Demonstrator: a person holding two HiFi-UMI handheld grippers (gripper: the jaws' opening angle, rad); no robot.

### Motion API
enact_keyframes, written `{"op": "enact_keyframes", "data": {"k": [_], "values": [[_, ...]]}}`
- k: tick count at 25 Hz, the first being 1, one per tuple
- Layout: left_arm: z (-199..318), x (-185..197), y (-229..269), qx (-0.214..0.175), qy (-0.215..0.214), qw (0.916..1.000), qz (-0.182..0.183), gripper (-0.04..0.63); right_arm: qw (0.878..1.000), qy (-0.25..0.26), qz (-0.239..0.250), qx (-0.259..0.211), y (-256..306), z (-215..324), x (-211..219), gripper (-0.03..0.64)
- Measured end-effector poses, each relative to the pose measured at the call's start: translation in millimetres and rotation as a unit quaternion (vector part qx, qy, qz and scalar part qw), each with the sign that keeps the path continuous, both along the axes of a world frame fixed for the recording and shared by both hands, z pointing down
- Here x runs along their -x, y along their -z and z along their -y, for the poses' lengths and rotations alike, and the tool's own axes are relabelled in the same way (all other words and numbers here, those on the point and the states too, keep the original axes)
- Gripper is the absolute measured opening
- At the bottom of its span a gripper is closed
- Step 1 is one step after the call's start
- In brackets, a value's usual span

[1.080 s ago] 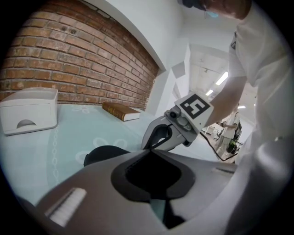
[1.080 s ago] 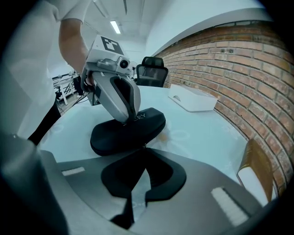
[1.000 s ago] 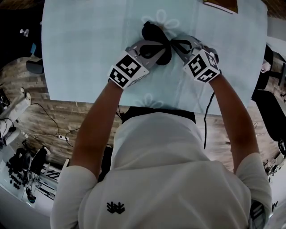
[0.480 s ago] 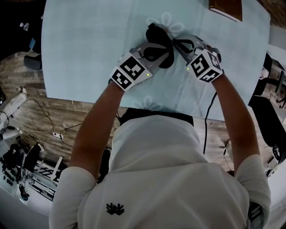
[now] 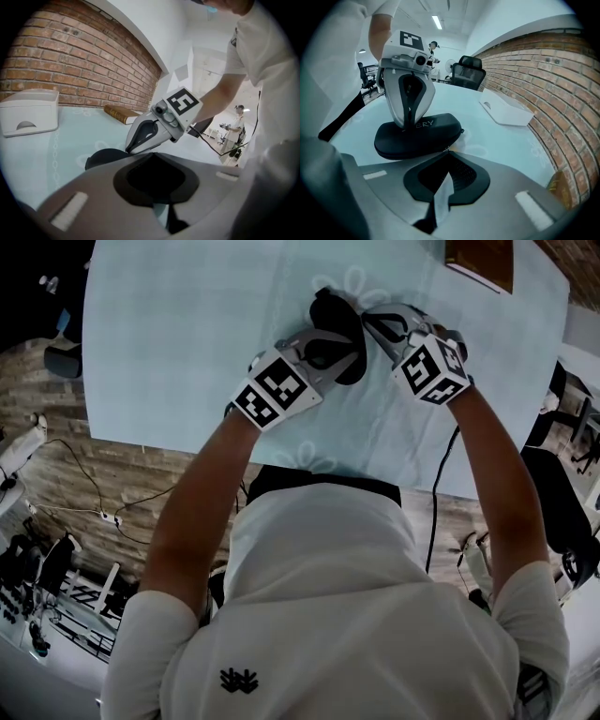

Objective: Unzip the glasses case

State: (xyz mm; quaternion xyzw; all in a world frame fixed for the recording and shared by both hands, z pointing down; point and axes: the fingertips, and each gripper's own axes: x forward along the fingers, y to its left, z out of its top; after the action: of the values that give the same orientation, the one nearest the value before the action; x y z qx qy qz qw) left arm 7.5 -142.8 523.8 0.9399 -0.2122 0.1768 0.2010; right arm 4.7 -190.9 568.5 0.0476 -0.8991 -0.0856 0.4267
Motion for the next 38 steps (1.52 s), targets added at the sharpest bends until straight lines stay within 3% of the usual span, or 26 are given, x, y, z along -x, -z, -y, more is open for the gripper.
{"op": "enact_keyframes", "data": {"k": [24,32,38], "values": [[0.0,-2.1,2.5,0.007,-0.007,0.9999,-0.014,0.049,0.992,0.118,-0.031,-0.024,0.0,24.8,22.9,0.001],[-0.6,-3.9,4.1,0.012,-0.013,0.9995,-0.025,0.049,0.981,0.179,-0.055,-0.044,0.7,30.2,32.7,0.002],[-2.7,-3.1,4.2,0.016,-0.019,0.9992,-0.030,0.049,0.965,0.241,-0.077,-0.075,3.0,31.4,42.7,0.002]]}}
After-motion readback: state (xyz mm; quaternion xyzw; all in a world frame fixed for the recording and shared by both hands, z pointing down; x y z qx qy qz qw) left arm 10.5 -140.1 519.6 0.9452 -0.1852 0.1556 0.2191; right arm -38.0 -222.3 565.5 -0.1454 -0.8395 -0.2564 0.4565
